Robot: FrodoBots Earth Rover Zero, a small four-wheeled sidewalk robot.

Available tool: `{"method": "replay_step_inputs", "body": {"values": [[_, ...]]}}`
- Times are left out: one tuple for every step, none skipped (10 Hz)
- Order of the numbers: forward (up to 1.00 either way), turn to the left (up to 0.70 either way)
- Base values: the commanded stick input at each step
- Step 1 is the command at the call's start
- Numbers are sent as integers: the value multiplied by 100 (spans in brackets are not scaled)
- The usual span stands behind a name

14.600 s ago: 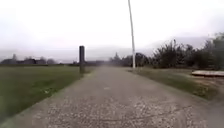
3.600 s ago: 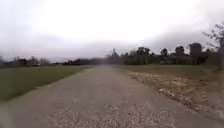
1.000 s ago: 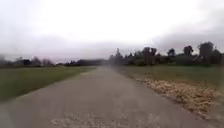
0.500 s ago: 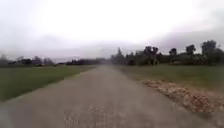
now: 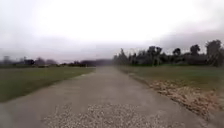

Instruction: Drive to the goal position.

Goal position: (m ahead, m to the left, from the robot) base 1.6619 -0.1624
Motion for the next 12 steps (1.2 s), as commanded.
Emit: {"method": "replay_step_inputs", "body": {"values": [[85, 0], [85, 0], [85, 0], [85, 0], [85, 0], [85, 0], [85, 0], [85, 0], [85, 0], [85, 1], [85, 1], [85, 2]]}}
